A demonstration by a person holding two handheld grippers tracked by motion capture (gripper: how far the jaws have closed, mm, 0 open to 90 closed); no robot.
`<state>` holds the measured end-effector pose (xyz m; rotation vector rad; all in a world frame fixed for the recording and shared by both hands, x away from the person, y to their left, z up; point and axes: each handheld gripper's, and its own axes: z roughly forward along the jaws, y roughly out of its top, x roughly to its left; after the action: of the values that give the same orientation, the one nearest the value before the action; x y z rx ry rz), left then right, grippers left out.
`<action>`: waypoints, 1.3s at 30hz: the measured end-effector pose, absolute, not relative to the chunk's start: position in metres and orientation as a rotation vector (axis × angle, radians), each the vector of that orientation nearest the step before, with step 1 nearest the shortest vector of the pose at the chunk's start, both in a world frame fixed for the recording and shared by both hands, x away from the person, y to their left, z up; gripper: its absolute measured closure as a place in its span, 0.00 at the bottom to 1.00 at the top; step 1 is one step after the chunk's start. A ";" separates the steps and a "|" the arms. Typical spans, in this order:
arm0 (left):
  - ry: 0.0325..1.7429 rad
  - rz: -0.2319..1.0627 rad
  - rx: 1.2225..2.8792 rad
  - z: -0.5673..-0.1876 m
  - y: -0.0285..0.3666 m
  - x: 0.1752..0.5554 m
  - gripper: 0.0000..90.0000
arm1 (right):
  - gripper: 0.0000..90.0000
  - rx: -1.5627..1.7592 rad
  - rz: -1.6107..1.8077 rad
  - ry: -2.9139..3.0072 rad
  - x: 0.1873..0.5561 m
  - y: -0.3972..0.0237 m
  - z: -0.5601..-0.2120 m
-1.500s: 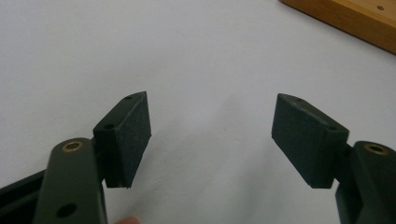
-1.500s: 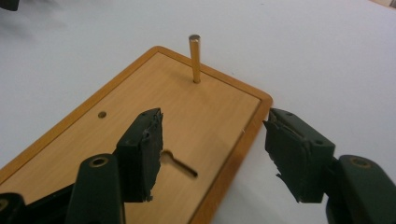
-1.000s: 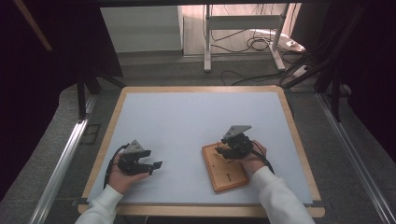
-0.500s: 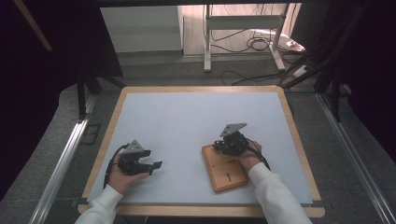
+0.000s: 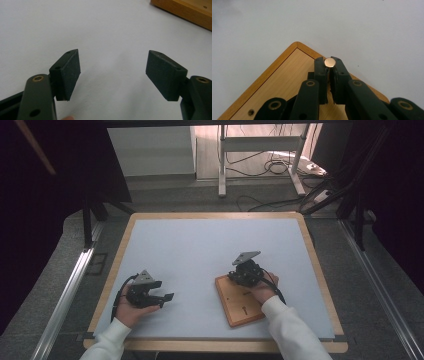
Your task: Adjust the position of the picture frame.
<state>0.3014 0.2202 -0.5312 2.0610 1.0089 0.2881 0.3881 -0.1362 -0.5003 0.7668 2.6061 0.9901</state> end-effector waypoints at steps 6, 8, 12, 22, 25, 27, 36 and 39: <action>1.008 0.290 2.059 -0.531 0.221 0.301 0.31 | 0.94 0.730 1.006 2.615 0.381 -0.124 -0.496; 1.008 0.291 2.058 -0.531 0.221 0.301 0.31 | 0.94 0.707 1.032 2.609 0.378 -0.115 -0.493; 1.009 0.292 2.056 -0.531 0.221 0.301 0.31 | 0.94 0.672 1.072 2.618 0.376 -0.099 -0.491; 1.010 0.292 2.056 -0.530 0.222 0.301 0.31 | 0.94 0.614 1.092 2.643 0.382 -0.056 -0.494; 1.006 0.292 2.058 -0.530 0.222 0.301 0.31 | 0.94 0.597 1.085 2.658 0.382 -0.047 -0.497; 1.006 0.293 2.054 -0.530 0.222 0.301 0.31 | 0.94 0.590 1.063 2.674 0.384 -0.040 -0.504; 1.003 0.292 2.058 -0.531 0.221 0.301 0.31 | 0.62 0.616 1.082 2.631 0.383 -0.045 -0.508; 1.002 0.294 2.058 -0.530 0.221 0.301 0.31 | 0.51 0.642 1.113 2.611 0.377 -0.059 -0.499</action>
<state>0.3006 0.2209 -0.5302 2.0581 1.0016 0.2938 0.3772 -0.0588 -0.4995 0.6416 2.6110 1.1134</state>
